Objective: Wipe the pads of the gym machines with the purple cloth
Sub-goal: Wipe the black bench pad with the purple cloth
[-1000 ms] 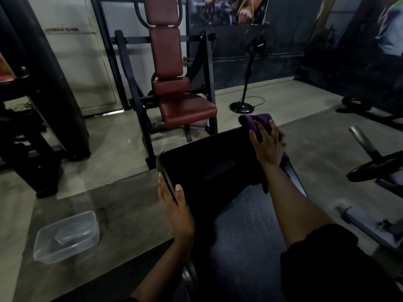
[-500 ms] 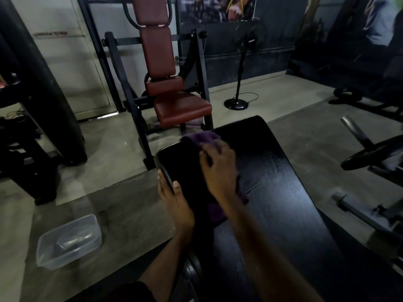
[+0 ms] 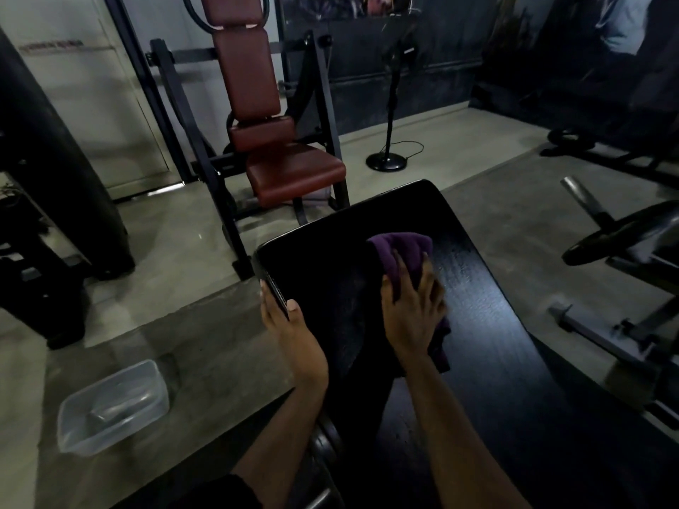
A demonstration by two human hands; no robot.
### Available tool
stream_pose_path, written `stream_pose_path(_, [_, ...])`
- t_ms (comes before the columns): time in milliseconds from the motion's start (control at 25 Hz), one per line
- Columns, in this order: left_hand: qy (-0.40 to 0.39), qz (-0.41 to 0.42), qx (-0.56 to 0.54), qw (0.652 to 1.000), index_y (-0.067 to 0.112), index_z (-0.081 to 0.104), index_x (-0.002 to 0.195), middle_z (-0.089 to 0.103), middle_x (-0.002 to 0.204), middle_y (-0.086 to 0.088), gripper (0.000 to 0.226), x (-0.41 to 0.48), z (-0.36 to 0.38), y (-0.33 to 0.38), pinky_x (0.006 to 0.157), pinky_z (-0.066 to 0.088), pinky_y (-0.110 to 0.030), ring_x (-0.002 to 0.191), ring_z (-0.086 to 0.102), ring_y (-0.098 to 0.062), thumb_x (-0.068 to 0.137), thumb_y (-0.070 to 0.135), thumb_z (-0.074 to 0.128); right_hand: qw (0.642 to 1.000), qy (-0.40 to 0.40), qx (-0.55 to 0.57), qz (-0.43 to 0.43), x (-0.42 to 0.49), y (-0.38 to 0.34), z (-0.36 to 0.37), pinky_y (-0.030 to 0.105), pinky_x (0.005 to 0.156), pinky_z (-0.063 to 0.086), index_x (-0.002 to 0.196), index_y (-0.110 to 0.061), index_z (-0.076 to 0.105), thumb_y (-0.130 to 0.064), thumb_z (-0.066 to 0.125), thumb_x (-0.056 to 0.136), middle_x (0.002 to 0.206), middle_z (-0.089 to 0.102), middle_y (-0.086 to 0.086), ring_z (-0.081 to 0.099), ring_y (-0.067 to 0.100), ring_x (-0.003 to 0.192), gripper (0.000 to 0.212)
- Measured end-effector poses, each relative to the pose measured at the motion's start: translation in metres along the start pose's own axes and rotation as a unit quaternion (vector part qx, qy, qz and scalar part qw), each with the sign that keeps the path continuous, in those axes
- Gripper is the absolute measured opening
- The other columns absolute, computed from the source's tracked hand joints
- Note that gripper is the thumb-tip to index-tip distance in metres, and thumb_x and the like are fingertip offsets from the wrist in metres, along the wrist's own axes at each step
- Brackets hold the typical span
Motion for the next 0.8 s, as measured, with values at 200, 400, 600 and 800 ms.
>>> stream_pose_path(200, [-0.016,-0.046,0.051,0.997,0.017,0.022,0.145,0.023,0.154,-0.008,0.058,-0.003,-0.005,0.012,0.119,0.015,-0.036,0.143,0.021,-0.021,0.092,0.034,0.037,0.984,-0.029,-0.004,0.175,-0.02,0.061,-0.019,0.054,0.109,0.02,0.145,-0.034,0.023,-0.041,0.041,0.095,0.157,0.009,0.01,0.019,0.04,0.136,0.054])
stream_pose_path(400, [-0.221,0.021,0.168,0.96,0.036,0.01,0.144,0.006,0.156,0.012,0.058,-0.056,-0.029,0.055,0.117,0.011,-0.028,0.144,0.006,-0.004,0.095,0.039,0.041,0.98,0.036,0.12,0.154,-0.031,0.024,-0.042,0.045,0.105,0.031,0.138,-0.024,0.041,-0.03,0.05,0.093,0.145,0.032,0.019,0.035,0.037,0.129,0.047])
stream_pose_path(600, [-0.364,0.279,0.328,0.826,0.038,0.016,0.142,0.01,0.153,0.013,0.056,-0.042,-0.006,0.06,0.119,0.006,-0.038,0.146,0.0,-0.01,0.089,0.048,0.031,0.999,-0.015,-0.018,-0.023,-0.104,-0.062,0.003,0.049,0.109,0.024,0.146,-0.038,0.012,-0.055,0.042,0.086,0.156,0.019,0.005,0.019,0.03,0.142,0.069])
stream_pose_path(800, [-0.449,0.46,0.477,0.6,0.028,0.023,0.141,0.034,0.15,-0.006,0.055,-0.007,0.038,0.039,0.115,0.021,-0.053,0.143,0.018,-0.023,0.09,0.046,0.033,0.996,0.022,0.038,0.08,-0.088,-0.018,0.002,0.054,0.096,0.043,0.138,-0.039,0.032,-0.047,0.041,0.087,0.149,0.036,0.005,0.041,0.031,0.131,0.052])
Point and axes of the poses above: each hand's wrist, its own x-axis towards the middle knuckle, its own z-axis out of the palm, y = z × x, the point moved 4 cm from there along x, towards the middle knuckle
